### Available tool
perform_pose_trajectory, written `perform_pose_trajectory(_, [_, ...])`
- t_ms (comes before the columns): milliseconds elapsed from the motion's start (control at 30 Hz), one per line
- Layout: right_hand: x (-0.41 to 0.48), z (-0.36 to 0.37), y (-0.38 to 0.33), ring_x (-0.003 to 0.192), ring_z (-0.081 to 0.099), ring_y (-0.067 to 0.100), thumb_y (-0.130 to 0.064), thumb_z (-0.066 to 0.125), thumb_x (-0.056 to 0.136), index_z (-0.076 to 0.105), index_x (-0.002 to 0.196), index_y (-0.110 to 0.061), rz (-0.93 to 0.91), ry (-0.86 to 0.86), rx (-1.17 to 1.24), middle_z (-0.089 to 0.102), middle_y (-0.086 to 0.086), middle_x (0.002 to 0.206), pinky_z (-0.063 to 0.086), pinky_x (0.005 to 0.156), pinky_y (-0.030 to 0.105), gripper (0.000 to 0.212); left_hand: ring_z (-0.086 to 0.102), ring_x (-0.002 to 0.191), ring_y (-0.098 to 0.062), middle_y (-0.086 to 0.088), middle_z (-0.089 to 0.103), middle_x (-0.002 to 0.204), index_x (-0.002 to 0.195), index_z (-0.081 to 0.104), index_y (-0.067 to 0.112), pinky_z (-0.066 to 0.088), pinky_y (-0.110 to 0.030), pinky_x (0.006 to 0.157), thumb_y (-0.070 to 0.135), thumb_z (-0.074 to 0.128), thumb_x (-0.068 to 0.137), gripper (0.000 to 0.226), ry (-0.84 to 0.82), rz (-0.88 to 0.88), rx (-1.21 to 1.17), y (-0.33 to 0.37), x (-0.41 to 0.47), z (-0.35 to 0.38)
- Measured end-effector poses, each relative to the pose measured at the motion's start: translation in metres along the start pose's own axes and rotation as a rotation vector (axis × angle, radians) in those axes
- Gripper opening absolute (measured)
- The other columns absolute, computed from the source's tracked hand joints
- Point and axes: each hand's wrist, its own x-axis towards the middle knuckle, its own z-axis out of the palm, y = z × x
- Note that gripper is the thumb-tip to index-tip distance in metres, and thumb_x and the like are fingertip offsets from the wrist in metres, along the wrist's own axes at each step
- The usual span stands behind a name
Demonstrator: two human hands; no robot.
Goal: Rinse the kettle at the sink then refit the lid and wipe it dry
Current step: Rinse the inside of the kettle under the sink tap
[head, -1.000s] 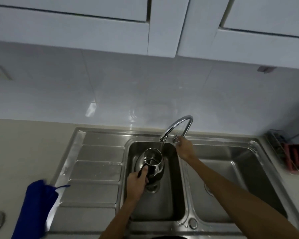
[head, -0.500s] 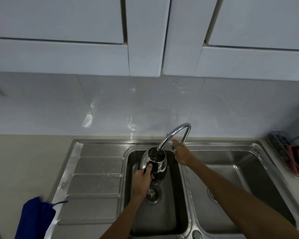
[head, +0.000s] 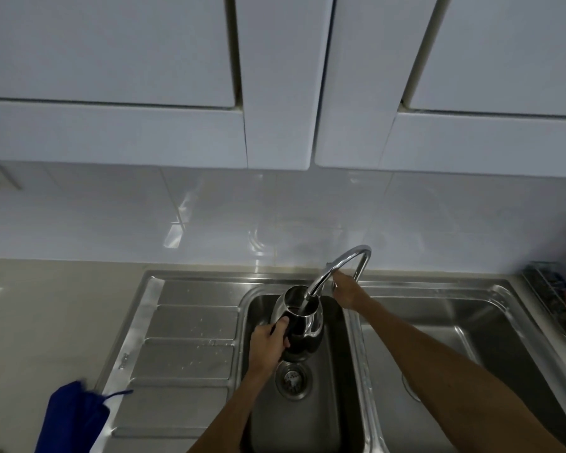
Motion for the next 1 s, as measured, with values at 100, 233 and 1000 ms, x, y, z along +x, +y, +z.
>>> perform_pose_trajectory(100, [0.0, 0.0, -0.003, 0.131, 0.052, 0.037, 0.012, 0.043, 0.09, 0.035, 0.148, -0.005, 0.012, 0.023, 0.084, 0.053, 0.022, 0.143, 0.041, 0.107, 0.036, 0.06, 0.044, 0.038, -0.009, -0.001, 0.052, 0.046, 0.053, 0.059, 0.015, 0.035, -0.02, 0.046, 0.024, 0.053, 0.102, 0.051, -0.017, -0.008, -0.009, 0.002, 0.0, -0.003])
perform_pose_trajectory(233, [-0.003, 0.005, -0.003, 0.12, 0.058, 0.024, 0.01, 0.046, 0.088, 0.061, 0.126, -0.008, 0.062, 0.12, 0.349, 0.064, 0.011, 0.127, 0.04, 0.108, 0.037, 0.044, 0.045, 0.039, -0.007, 0.002, 0.052, 0.046, 0.052, 0.058, 0.016, 0.036, -0.019, 0.046, 0.024, 0.052, 0.103, 0.052, -0.045, -0.023, -0.003, 0.005, -0.002, -0.005])
perform_pose_trajectory(1000, [-0.038, 0.054, 0.018, 0.088, 0.071, 0.026, -0.018, 0.073, 0.088, 0.076, 0.096, -0.015, 0.155, 0.413, 0.97, 0.077, 0.013, 0.095, 0.055, 0.09, 0.05, 0.009, 0.049, 0.036, -0.009, 0.0, 0.055, 0.043, 0.057, 0.065, 0.008, 0.039, -0.017, 0.045, 0.028, 0.058, 0.1, 0.048, -0.132, -0.016, 0.104, 0.015, 0.014, -0.043])
